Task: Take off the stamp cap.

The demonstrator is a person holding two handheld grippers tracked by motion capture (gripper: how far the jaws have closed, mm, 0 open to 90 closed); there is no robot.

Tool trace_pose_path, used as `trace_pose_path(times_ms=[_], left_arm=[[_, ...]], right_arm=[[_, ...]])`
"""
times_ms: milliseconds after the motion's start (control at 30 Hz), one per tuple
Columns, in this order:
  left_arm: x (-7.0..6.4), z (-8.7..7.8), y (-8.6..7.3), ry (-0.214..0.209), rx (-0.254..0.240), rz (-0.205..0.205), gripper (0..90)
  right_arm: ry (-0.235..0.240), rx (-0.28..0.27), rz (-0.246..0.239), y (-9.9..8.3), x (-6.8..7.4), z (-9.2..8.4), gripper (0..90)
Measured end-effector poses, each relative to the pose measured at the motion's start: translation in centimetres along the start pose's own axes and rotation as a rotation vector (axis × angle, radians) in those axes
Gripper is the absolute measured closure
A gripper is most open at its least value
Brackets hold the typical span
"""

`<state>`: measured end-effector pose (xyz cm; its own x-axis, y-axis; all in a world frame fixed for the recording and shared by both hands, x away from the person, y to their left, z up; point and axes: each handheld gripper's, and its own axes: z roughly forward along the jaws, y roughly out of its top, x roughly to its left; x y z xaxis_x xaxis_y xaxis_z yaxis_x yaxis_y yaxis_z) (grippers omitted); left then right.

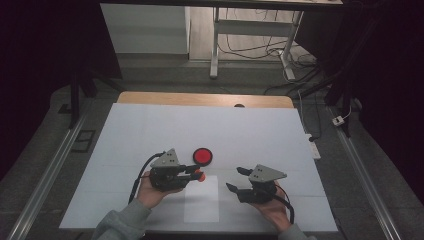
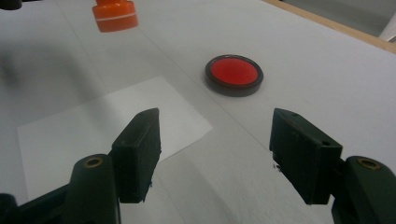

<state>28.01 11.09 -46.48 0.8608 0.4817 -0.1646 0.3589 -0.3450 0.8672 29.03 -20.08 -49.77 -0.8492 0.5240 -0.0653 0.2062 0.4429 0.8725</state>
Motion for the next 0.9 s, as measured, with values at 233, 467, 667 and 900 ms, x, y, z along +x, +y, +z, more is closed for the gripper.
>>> trace_pose_path(times_ms=[233, 467, 667, 900], left_arm=[[0.0, 0.1, 0.0, 0.001, 0.004, 0.001, 72.4], [0.1, 0.1, 0.0, 0.002, 0.008, 0.003, 72.4], [0.2, 0.2, -0.1, 0.0, 0.01, 0.002, 72.4], [0.1, 0.3, -0.1, 0.004, 0.011, -0.003, 72.4]], right_arm=[[0.026, -0.003, -0.016, 0.5, 0.9, 1.0, 33.6], [0.044, 0.005, -0.045, 1.1, 1.6, 2.1, 33.7], [0.06, 0.002, -0.056, 1.5, 2.1, 3.0, 33.8], [0.082, 0.004, -0.061, 1.8, 2.8, 3.6, 34.1]])
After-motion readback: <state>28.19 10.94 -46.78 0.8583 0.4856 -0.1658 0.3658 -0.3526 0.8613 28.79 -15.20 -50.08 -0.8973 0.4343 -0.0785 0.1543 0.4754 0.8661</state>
